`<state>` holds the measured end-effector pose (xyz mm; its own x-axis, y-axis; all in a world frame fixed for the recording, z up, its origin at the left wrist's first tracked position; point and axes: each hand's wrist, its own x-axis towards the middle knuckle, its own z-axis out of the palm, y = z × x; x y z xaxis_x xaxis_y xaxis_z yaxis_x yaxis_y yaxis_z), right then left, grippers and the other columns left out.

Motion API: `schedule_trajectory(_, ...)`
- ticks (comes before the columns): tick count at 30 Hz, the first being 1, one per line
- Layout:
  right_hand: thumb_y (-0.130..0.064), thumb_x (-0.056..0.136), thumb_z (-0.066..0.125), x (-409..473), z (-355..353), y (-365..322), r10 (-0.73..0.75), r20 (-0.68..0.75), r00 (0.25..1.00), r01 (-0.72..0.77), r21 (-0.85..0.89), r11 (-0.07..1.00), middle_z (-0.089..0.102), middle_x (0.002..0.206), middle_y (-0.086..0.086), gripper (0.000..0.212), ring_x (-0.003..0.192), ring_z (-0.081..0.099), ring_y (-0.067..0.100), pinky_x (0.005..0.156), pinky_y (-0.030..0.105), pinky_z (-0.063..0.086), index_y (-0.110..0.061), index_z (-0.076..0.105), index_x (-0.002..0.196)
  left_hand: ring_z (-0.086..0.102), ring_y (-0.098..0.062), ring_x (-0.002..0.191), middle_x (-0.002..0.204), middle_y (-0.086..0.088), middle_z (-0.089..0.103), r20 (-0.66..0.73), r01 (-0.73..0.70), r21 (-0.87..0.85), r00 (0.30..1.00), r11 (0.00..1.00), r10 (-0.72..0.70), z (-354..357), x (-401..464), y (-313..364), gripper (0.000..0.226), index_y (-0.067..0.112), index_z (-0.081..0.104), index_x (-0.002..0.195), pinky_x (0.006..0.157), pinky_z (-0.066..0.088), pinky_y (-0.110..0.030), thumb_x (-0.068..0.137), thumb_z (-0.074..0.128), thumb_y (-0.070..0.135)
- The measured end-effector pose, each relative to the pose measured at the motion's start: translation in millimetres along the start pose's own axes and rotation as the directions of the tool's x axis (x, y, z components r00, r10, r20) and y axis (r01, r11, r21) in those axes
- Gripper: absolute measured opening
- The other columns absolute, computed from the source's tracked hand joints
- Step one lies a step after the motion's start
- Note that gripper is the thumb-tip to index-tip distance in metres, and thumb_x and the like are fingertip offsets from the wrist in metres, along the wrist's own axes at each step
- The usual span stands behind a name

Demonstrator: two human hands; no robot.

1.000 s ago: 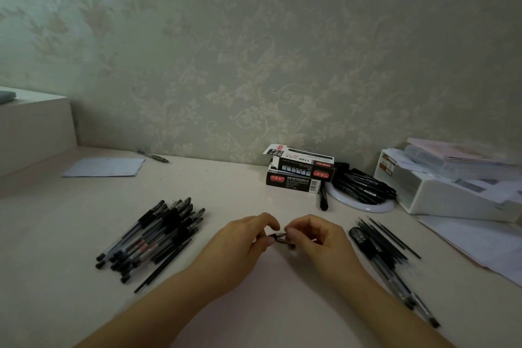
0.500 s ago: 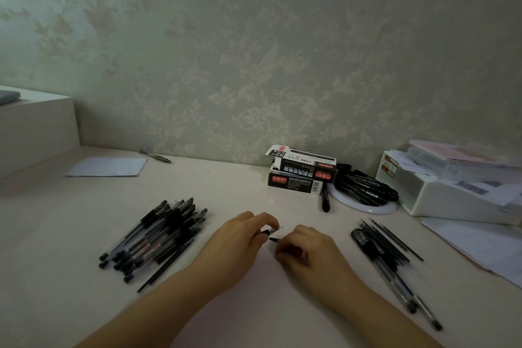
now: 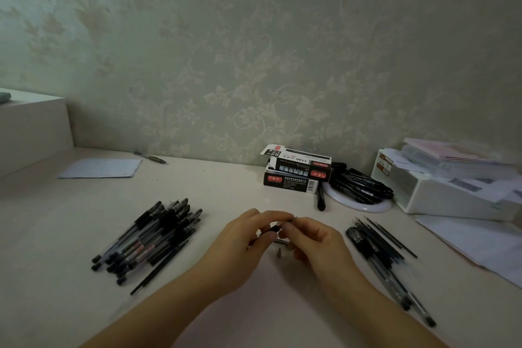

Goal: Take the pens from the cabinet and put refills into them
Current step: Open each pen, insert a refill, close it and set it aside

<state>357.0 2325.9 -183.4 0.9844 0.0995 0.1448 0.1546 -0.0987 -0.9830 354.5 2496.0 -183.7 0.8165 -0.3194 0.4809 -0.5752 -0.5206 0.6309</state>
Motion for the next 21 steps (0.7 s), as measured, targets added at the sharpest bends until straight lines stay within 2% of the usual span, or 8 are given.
schedule_trajectory(3, -0.024, 0.094, 0.060, 3, -7, 0, 0.080, -0.048, 0.996, -0.069, 0.201, 0.977, 0.076, 0.094, 0.000, 0.015, 0.077, 0.070, 0.010, 0.069, 0.020, 0.053, -0.019, 0.074, 0.096, 0.052, -0.002, 0.076, 0.095, 0.017, 0.054, 0.006, 0.000, 0.055, 1.000, 0.998, 0.000, 1, -1, -2, 0.047, 0.051, 0.042, 0.132, 0.069, 0.040, -0.009, 0.098, 0.051, 0.020)
schedule_trajectory(6, -0.022, 0.099, 0.049, 12, -25, -5, 0.023, -0.273, 0.962, 0.043, 0.232, 0.972, 0.076, 0.091, -0.003, 0.017, 0.081, 0.072, 0.012, 0.067, 0.022, 0.055, -0.014, 0.064, 0.100, 0.051, 0.002, 0.078, 0.095, 0.020, 0.054, 0.002, 0.034, 0.134, 0.999, 0.990, -0.034, 0, -1, -7, 0.046, 0.050, 0.035, 0.134, 0.067, 0.039, -0.009, 0.098, 0.049, 0.025)
schedule_trajectory(8, -0.025, 0.100, 0.048, 16, -40, -9, -0.085, -0.416, 0.905, 0.142, 0.107, 0.984, 0.073, 0.081, -0.009, 0.015, 0.072, 0.069, 0.007, 0.060, 0.018, 0.053, -0.019, 0.061, 0.096, 0.051, 0.003, 0.080, 0.096, 0.020, 0.053, -0.010, 0.050, 0.185, 0.999, 0.981, -0.049, -2, -2, -10, 0.041, 0.046, 0.038, 0.133, 0.067, 0.040, -0.009, 0.098, 0.048, 0.026)
schedule_trajectory(10, -0.029, 0.099, 0.053, 20, -56, -9, -0.218, -0.481, 0.849, 0.151, -0.175, 0.973, 0.068, 0.073, -0.009, 0.012, 0.065, 0.063, 0.006, 0.054, 0.016, 0.048, -0.027, 0.062, 0.090, 0.053, 0.003, 0.081, 0.098, 0.020, 0.053, -0.014, 0.068, 0.217, 0.998, 0.974, -0.067, -4, -2, -12, 0.036, 0.043, 0.043, 0.131, 0.068, 0.041, -0.008, 0.099, 0.048, 0.027)
schedule_trajectory(12, -0.029, 0.096, 0.058, 22, -74, -5, -0.333, -0.431, 0.839, 0.080, -0.508, 0.858, 0.064, 0.073, -0.011, 0.012, 0.066, 0.060, 0.006, 0.055, 0.017, 0.044, -0.029, 0.065, 0.087, 0.054, 0.002, 0.079, 0.098, 0.020, 0.053, -0.016, 0.079, 0.223, 0.997, 0.972, -0.077, -4, -2, -12, 0.032, 0.041, 0.048, 0.128, 0.068, 0.041, -0.008, 0.099, 0.048, 0.027)
schedule_trajectory(14, -0.023, 0.095, 0.061, 22, -87, 0, -0.383, -0.366, 0.848, 0.017, -0.704, 0.710, 0.064, 0.079, -0.009, 0.011, 0.070, 0.059, 0.006, 0.060, 0.021, 0.046, -0.022, 0.069, 0.087, 0.054, 0.002, 0.077, 0.098, 0.020, 0.053, -0.019, 0.083, 0.235, 0.997, 0.968, -0.081, -4, -2, -12, 0.030, 0.041, 0.049, 0.126, 0.067, 0.042, -0.009, 0.098, 0.048, 0.028)
schedule_trajectory(17, -0.017, 0.094, 0.062, 22, -98, 10, -0.349, -0.353, 0.868, -0.114, -0.825, 0.553, 0.067, 0.086, 0.003, 0.012, 0.074, 0.060, 0.016, 0.068, 0.034, 0.053, -0.014, 0.071, 0.088, 0.053, 0.003, 0.076, 0.097, 0.020, 0.053, -0.035, 0.089, 0.256, 0.996, 0.963, -0.083, -5, -3, -15, 0.030, 0.041, 0.049, 0.125, 0.066, 0.040, -0.008, 0.098, 0.049, 0.029)
schedule_trajectory(21, -0.019, 0.094, 0.061, 22, -100, 14, -0.281, -0.393, 0.876, -0.233, -0.853, 0.466, 0.068, 0.080, 0.004, 0.014, 0.073, 0.061, 0.018, 0.065, 0.035, 0.054, -0.013, 0.071, 0.086, 0.053, 0.003, 0.076, 0.095, 0.020, 0.053, -0.031, 0.092, 0.274, 0.996, 0.957, -0.087, -5, -3, -17, 0.029, 0.040, 0.049, 0.124, 0.067, 0.040, -0.008, 0.098, 0.049, 0.029)
